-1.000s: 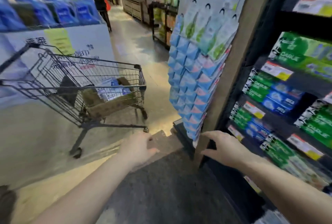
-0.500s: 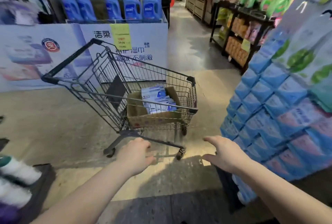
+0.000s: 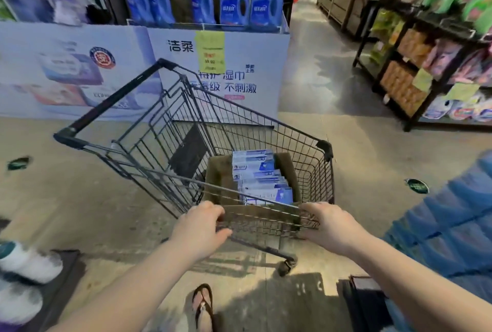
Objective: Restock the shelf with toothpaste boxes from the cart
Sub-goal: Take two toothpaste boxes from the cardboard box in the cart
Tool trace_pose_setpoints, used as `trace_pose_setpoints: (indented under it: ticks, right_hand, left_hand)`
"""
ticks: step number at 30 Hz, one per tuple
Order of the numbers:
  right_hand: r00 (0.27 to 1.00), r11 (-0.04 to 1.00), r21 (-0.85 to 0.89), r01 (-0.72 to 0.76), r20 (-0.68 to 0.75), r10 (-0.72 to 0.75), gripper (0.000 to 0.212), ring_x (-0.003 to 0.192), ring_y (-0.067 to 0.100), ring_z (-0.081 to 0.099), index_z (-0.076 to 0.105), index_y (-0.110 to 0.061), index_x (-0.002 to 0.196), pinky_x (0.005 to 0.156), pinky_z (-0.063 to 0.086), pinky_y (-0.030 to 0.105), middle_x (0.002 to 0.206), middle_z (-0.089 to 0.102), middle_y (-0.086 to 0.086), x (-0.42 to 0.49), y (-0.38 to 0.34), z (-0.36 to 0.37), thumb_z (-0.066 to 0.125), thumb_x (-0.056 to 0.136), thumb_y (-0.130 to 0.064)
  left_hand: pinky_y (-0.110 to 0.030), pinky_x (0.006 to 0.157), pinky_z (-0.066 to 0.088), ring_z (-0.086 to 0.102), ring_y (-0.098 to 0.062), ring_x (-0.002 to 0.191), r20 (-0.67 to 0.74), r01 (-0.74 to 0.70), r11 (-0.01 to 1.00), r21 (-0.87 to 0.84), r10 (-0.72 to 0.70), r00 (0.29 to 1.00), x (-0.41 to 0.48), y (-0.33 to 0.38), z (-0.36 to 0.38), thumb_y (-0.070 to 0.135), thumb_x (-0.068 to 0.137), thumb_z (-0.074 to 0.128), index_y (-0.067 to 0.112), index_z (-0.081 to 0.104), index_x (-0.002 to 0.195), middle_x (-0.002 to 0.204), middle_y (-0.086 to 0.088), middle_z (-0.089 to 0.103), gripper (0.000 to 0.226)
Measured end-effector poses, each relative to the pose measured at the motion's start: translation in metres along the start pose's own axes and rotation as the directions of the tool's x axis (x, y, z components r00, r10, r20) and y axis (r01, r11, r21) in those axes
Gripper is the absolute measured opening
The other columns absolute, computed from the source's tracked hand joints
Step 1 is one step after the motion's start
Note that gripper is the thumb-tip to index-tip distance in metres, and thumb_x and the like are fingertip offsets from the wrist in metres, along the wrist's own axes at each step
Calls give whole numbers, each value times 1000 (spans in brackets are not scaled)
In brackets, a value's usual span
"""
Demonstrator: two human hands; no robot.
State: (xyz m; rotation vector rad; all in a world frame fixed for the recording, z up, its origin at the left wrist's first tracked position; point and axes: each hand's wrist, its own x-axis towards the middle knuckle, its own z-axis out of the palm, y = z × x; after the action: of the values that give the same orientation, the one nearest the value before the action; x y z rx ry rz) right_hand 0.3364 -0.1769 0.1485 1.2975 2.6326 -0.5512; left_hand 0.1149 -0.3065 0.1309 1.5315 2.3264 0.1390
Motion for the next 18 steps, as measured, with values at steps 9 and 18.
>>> trace_pose_setpoints:
  ticks: [9, 18]
  right_hand:
    - [983, 982, 62, -177, 57, 173, 59, 118, 21, 53, 45, -30, 132, 94, 45, 33, 130, 55, 1, 153, -13, -10, 62, 77, -45]
    - [964, 961, 110, -254, 106, 242, 46, 112, 18, 54, 48, -29, 128, 93, 46, 36, 128, 55, -2, 268, -1, -23, 59, 83, -33]
  left_hand:
    - [-39, 102, 42, 47, -20, 122, 127, -95, 995, -31, 98, 987, 169, -48, -34, 47, 85, 55, 26, 42, 135, 134, 1, 47, 56]
    - [-33, 98, 45, 50, -15, 116, 266, -135, 987, -93, 155, 951, 279, -55, -25, 43, 85, 57, 26, 43, 133, 132, 2, 48, 53]
